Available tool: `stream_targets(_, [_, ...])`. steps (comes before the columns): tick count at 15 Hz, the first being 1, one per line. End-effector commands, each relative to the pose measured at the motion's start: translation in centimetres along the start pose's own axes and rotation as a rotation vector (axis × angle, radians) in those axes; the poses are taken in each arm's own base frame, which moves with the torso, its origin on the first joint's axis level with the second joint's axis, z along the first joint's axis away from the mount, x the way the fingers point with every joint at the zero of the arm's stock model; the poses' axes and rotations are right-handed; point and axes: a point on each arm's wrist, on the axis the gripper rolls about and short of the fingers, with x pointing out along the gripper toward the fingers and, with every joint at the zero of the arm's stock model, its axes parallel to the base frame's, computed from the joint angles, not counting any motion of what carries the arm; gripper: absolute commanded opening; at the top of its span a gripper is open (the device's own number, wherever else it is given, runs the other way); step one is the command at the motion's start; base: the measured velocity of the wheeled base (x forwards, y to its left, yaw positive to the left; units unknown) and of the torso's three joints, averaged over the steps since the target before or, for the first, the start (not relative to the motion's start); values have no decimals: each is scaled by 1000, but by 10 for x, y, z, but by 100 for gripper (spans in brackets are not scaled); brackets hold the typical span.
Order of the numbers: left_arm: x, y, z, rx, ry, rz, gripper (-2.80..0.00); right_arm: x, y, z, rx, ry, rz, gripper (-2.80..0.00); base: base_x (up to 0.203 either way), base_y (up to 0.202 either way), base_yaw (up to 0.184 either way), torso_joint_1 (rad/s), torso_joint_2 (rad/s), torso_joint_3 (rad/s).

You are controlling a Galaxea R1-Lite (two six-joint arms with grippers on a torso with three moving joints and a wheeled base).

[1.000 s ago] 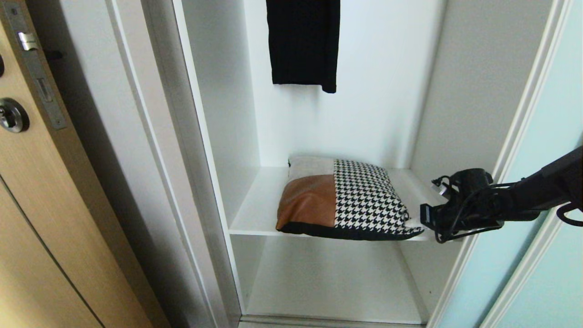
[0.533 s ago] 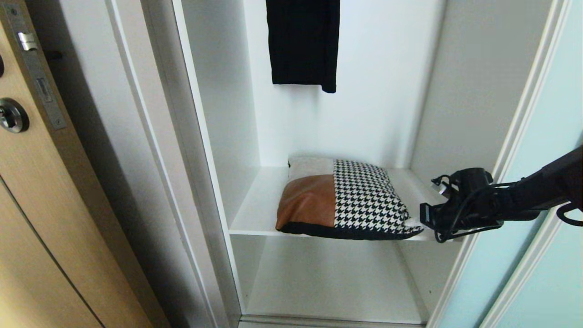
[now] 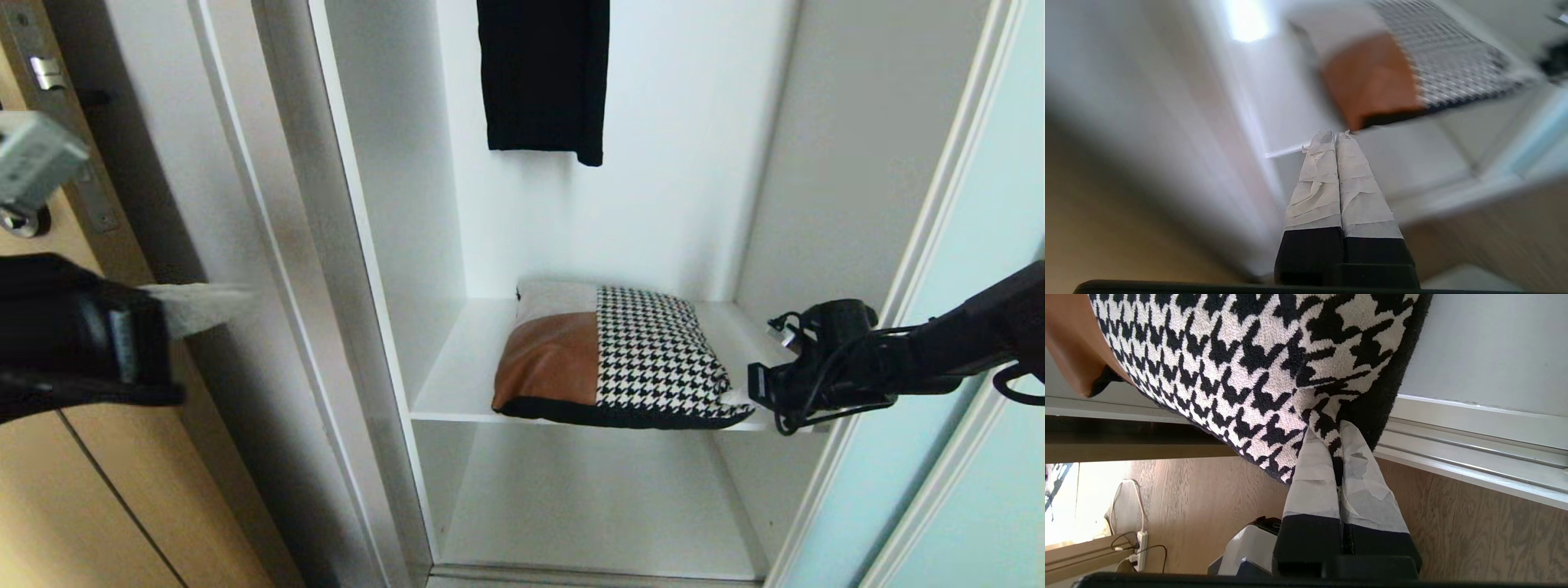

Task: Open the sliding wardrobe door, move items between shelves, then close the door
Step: Place the pillow on the lower shelf

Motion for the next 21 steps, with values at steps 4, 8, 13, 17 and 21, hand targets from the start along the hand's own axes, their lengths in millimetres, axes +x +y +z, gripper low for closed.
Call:
stream_targets(4, [102,-35,-14,-75,216,-208,-280,0,2,2,-10,-9,7,-280,0,0,0,0,0,0])
stream_targets(8, [160,-41,-48,-264,395,-190,-280,-2,2,3,-13,-14,6,-280,0,0,0,0,0,0])
stream_targets(13, [212,-45,-92,-361,521,-161,0,0,-1,3,-10,-14,4,-280,0,0,0,0,0,0])
stream_targets(17, [243,-47,-118,-367,580,-154,0,0,-3,5,-9,-18,5,-280,0,0,0,0,0,0])
stream_targets(21, [275,-45,-147,-372,566,-147,0,-5,0,8,-15,-29,15,-280,0,0,0,0,0,0])
